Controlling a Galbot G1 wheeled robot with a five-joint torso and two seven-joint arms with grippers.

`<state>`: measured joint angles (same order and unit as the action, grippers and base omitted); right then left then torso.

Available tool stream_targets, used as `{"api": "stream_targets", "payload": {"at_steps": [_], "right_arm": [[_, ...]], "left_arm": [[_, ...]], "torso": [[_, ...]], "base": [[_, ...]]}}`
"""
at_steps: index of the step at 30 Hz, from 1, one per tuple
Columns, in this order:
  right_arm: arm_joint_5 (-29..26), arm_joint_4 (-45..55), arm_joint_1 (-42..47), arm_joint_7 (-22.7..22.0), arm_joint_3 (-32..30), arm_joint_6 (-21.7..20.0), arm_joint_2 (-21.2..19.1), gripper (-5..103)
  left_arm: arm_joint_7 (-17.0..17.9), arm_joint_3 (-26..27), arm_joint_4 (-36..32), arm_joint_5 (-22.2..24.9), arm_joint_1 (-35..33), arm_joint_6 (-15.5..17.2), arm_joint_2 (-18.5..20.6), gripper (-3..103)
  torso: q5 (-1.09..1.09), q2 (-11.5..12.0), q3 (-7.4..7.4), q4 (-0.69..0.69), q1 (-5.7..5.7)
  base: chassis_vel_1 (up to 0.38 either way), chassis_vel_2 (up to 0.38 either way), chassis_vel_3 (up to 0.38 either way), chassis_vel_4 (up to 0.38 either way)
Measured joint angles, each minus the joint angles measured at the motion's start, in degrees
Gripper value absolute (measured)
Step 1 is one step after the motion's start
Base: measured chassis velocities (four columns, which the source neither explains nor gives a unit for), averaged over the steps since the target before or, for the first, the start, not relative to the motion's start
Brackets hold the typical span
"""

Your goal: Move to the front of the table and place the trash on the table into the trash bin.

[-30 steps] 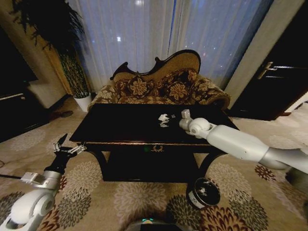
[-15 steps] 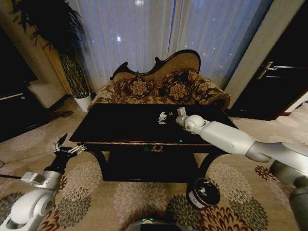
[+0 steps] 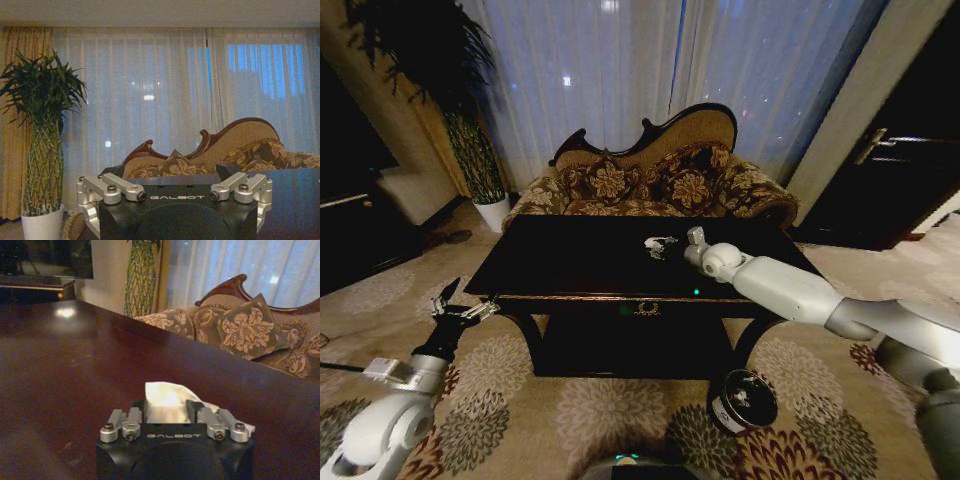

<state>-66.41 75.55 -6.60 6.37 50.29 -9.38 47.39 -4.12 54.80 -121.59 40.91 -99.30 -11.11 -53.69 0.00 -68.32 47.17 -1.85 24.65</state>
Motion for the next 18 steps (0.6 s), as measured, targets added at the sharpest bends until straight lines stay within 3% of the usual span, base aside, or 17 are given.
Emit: {"api": "stream_targets", "payload": {"at_steps": [1, 3, 4, 7, 11, 18], "right_arm": [[0.0, 0.1, -0.1, 0.0, 0.0, 0.0, -0.1, 42], [-0.1, 0.2, -0.1, -0.1, -0.1, 0.0, -0.1, 42], [-0.1, 0.4, -0.2, -0.2, -0.3, 0.0, -0.3, 31], [-0.2, 0.8, -0.1, -0.4, -0.6, 0.0, -0.5, 26], [-0.2, 1.9, 0.6, -0.8, -1.1, 0.0, -1.3, 4], [-0.2, 3.0, 2.1, -1.4, -2.1, -0.1, -1.8, 1]], "left_arm": [[0.0, 0.0, 0.0, 0.0, 0.0, 0.0, 0.0, 100], [0.0, 0.0, 0.0, 0.0, 0.0, 0.0, 0.0, 100], [0.0, 0.0, 0.0, 0.0, 0.0, 0.0, 0.0, 100], [0.0, 0.0, 0.0, 0.0, 0.0, 0.0, 0.0, 100], [0.0, 0.0, 0.0, 0.0, 0.0, 0.0, 0.0, 100], [0.0, 0.0, 0.0, 0.0, 0.0, 0.0, 0.0, 100]], "torso": [[0.00, 0.0, 0.00, 0.00, 0.00], [0.00, 0.0, 0.00, 0.00, 0.00], [0.00, 0.0, 0.00, 0.00, 0.00], [0.00, 0.0, 0.00, 0.00, 0.00], [0.00, 0.0, 0.00, 0.00, 0.00], [0.00, 0.0, 0.00, 0.00, 0.00]], "base": [[0.000, 0.000, 0.000, 0.000], [0.000, 0.000, 0.000, 0.000], [0.000, 0.000, 0.000, 0.000], [0.000, 0.000, 0.000, 0.000], [0.000, 0.000, 0.000, 0.000], [0.000, 0.000, 0.000, 0.000]]}}
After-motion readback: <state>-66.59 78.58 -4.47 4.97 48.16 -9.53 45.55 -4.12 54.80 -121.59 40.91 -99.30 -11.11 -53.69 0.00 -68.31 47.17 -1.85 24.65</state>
